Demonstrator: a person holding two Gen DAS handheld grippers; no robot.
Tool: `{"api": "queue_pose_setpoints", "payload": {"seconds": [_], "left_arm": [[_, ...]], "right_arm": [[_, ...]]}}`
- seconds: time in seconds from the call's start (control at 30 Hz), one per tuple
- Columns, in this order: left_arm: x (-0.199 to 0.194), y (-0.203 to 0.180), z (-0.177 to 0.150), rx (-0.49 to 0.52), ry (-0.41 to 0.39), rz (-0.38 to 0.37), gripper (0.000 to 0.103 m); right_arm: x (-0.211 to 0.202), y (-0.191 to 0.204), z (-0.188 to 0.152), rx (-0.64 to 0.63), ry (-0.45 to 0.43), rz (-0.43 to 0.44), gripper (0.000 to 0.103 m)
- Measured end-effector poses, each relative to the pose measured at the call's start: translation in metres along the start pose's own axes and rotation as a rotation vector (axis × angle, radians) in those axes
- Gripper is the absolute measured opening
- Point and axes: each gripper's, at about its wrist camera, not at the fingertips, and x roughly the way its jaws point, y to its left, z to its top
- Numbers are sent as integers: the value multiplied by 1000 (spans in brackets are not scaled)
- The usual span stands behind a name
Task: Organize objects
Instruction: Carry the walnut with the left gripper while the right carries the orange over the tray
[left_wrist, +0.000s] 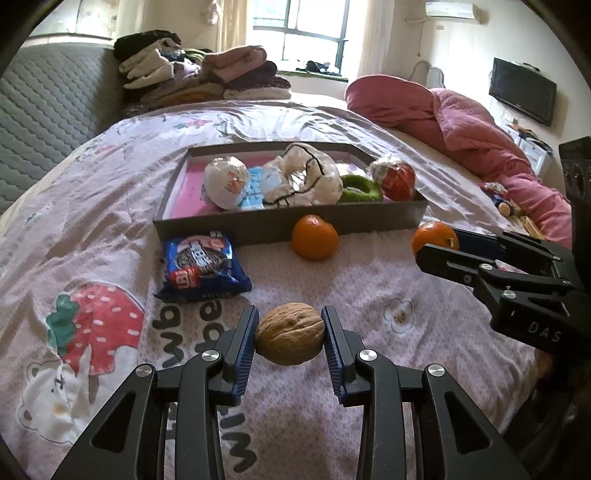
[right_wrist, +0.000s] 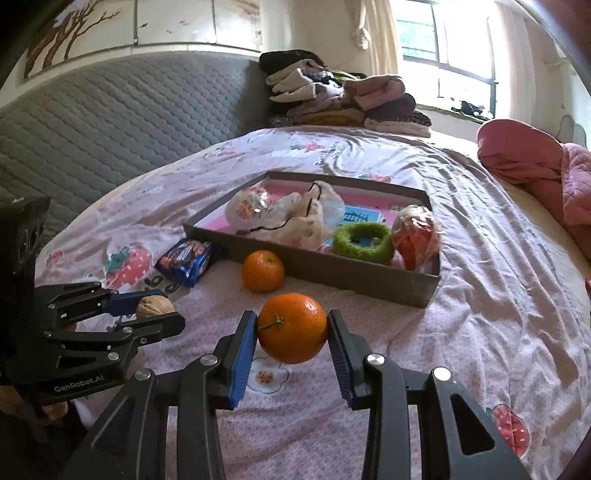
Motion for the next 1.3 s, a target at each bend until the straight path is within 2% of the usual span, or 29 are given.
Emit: {"api": "queue_pose_setpoints", "payload": {"seconds": [0.13, 0.43, 0.63, 0.97, 1.3], "left_arm": [[-2, 0, 7, -2, -24, 13, 35], [-3, 3, 24, -7, -58, 26, 35], [-6, 10, 32, -43, -73, 29, 35], [-9, 14, 54, -33, -105, 50, 35], [-1, 12, 75, -13, -125, 59, 35]], "right_arm": [[-1, -4, 6, 38, -21, 9, 39], [-7, -5, 22, 36, -93, 3, 39], [-3, -6, 31, 39, -96, 1, 39], [-1, -9, 51, 7, -134, -63, 39], [-5, -24, 66, 36, -178, -89, 39]]}}
